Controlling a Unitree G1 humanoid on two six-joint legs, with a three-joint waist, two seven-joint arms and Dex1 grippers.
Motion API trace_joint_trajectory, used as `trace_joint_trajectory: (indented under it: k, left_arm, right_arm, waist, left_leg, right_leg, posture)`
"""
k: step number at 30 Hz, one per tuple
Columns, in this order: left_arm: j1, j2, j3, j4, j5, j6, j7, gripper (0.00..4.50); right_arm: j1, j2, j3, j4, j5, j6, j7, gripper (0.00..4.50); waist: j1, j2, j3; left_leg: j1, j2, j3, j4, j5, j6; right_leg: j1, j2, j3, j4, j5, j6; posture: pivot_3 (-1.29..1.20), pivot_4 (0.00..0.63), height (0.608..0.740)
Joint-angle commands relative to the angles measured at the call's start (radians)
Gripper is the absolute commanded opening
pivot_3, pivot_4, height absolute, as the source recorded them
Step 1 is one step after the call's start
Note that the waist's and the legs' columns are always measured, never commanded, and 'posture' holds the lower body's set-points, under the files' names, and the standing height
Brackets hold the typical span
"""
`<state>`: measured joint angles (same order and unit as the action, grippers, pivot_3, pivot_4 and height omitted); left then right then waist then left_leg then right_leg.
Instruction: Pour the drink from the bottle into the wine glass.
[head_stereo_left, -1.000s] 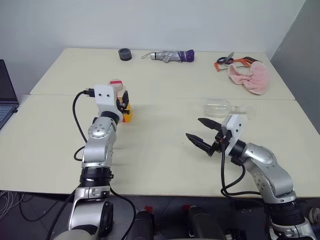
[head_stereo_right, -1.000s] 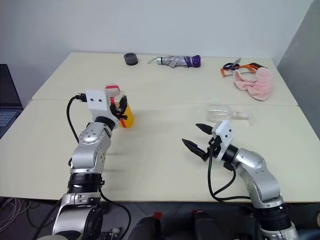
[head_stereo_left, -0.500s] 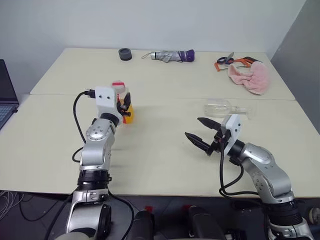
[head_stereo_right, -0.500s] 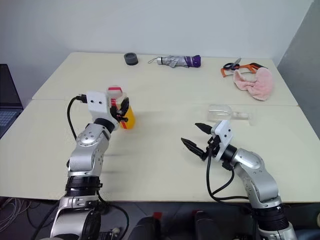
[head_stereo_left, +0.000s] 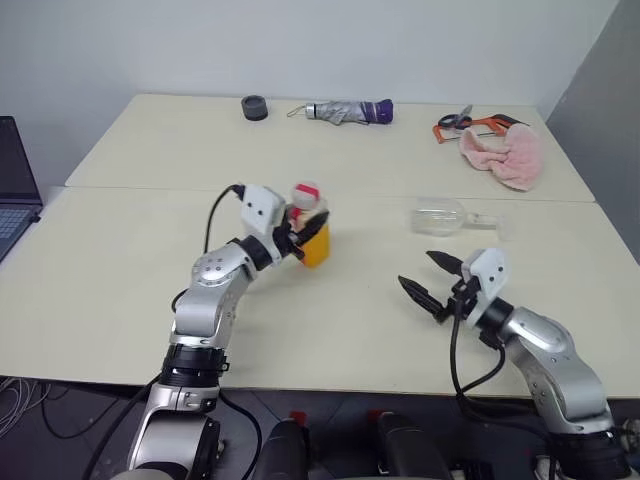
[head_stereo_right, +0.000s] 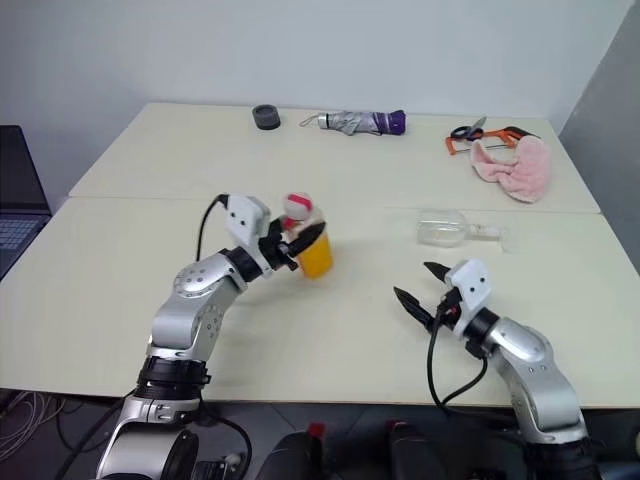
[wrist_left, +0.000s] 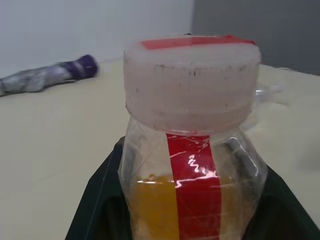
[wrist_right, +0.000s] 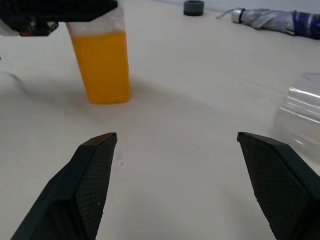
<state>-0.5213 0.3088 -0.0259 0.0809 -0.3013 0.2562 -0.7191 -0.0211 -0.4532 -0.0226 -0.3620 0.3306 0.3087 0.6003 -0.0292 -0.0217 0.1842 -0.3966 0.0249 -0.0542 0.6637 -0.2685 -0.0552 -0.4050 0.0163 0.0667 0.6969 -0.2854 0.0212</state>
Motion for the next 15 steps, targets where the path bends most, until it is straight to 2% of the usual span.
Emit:
trace_joint_trajectory:
  k: [1,5,8,15]
  left_arm:
    - [-0.061,0.0,-0.04,0.0,-0.05,-0.022,-0.139,1.89]
    - [-0.104,0.007,-0.091,0.046,-0.062,-0.04,-0.294,1.89]
    - [-0.13,-0.002,-0.101,0.07,-0.089,-0.033,-0.375,1.89]
    - [-0.173,-0.014,-0.145,0.106,-0.087,-0.041,-0.511,1.89]
  right_arm:
    - [0.027,-0.031,-0.042,-0.113,0.017,-0.006,0.004,4.12]
    - [0.045,-0.103,-0.106,-0.235,0.177,0.131,0.051,4.12]
    - [0.005,-0.13,-0.136,-0.306,0.253,0.205,0.02,4.12]
    - [-0.212,-0.095,-0.086,-0.379,0.357,0.38,-0.137,4.12]
  waist:
    - [-0.003,0.0,0.0]
    - [-0.004,0.0,0.0]
    - [-0.005,0.0,0.0]
    - [-0.003,0.0,0.0]
  left_leg:
    - [0.0,0.0,0.0,0.0,0.0,0.0]
    - [0.0,0.0,0.0,0.0,0.0,0.0]
    - [0.0,0.0,0.0,0.0,0.0,0.0]
    - [0.0,0.0,0.0,0.0,0.0,0.0]
  right_leg:
    - [0.0,0.0,0.0,0.0,0.0,0.0]
    - [0.0,0.001,0.001,0.0,0.0,0.0]
    - [0.0,0.001,0.001,0.0,0.0,0.0]
    - [0.0,0.002,0.001,0.0,0.0,0.0]
  posture:
    - [0.0,0.15,0.74]
    - [0.0,0.15,0.74]
    - [0.0,0.15,0.74]
    - [0.0,0.15,0.74]
